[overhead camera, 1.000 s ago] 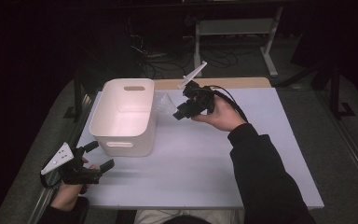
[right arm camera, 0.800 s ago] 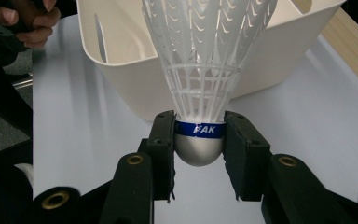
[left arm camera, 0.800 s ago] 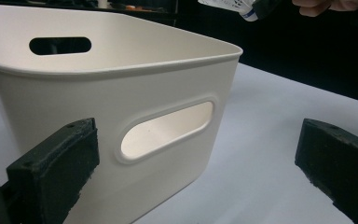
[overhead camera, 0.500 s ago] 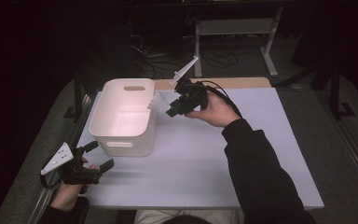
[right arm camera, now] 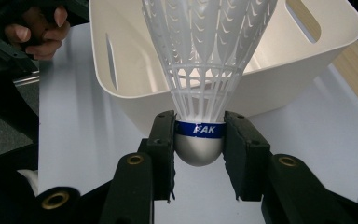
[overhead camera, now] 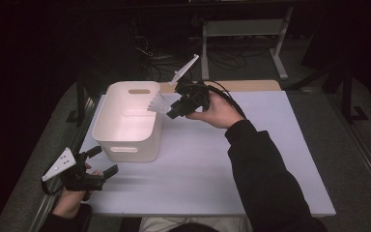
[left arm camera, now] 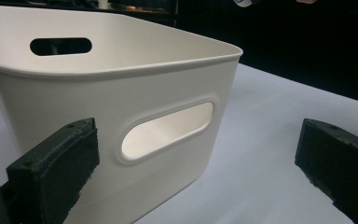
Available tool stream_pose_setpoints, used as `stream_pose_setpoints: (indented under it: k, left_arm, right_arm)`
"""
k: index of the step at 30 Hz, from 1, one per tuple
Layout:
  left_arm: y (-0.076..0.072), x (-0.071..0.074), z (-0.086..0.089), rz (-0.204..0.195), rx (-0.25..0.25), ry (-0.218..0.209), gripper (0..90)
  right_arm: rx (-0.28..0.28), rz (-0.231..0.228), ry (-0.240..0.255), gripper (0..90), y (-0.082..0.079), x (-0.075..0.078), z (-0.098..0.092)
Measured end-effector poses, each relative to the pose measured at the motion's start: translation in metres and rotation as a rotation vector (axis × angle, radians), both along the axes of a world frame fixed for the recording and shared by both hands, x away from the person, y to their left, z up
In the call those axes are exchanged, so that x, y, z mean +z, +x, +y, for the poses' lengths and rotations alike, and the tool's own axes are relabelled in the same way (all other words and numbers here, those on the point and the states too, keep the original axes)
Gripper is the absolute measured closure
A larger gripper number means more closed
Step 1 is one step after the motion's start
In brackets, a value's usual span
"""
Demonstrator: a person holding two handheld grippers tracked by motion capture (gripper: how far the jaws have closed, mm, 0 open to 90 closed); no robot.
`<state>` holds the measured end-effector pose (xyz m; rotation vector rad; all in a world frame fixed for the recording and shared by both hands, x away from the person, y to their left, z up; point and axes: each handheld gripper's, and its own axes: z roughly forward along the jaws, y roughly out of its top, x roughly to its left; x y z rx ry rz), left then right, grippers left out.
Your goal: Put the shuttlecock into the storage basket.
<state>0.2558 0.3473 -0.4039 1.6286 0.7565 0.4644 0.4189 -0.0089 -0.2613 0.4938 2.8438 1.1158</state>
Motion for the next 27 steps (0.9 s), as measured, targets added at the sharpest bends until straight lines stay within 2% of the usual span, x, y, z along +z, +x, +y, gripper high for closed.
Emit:
stream_pose_setpoints:
  k: [27]
  left_arm:
    - [0.0, 0.0, 0.0, 0.0, 0.0, -0.001, 0.0]
  right_arm:
    - [0.025, -0.016, -0.01, 63.7, 0.004, 0.009, 0.022]
